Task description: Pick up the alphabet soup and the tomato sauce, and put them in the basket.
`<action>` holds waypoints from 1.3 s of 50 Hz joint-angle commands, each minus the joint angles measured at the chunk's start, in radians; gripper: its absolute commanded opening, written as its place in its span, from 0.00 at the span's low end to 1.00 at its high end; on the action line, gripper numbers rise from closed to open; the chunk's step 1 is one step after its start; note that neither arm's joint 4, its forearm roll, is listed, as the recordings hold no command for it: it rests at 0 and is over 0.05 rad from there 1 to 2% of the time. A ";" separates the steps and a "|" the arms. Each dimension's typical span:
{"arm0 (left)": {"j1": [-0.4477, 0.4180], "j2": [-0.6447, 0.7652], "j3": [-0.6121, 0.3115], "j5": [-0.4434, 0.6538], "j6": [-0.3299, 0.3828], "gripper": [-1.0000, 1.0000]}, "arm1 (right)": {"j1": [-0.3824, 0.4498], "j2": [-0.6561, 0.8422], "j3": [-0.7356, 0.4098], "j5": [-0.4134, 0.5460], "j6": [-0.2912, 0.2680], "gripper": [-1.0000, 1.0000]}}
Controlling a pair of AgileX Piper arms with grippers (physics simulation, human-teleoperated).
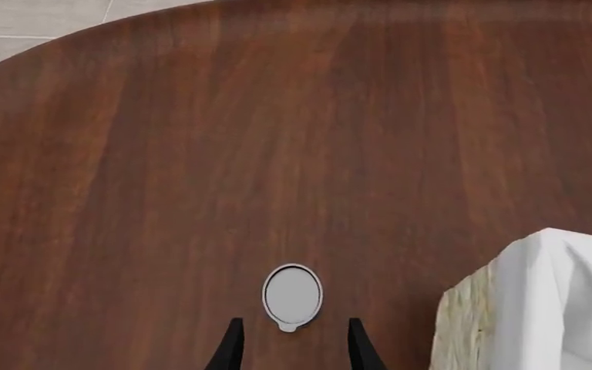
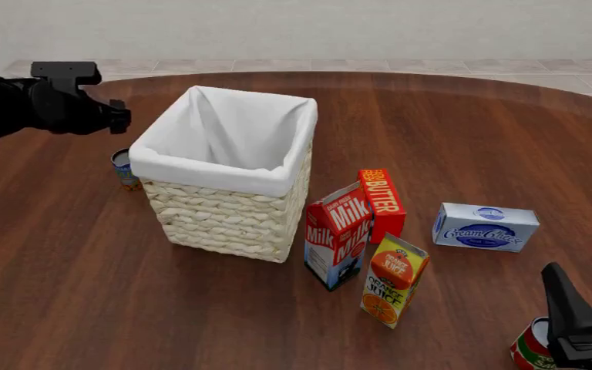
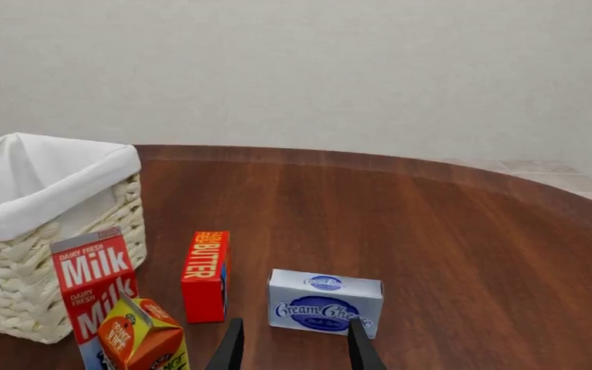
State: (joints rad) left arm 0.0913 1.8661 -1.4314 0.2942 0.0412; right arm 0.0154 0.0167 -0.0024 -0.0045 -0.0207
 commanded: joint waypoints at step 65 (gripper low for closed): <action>-0.004 0.223 -0.104 -0.024 -0.009 1.00 | 0.004 0.011 0.001 -0.009 -0.002 1.00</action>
State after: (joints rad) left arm 0.0893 2.0530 -1.5398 0.2820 0.0389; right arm 0.0188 0.0292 -0.0015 -0.0153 -0.0223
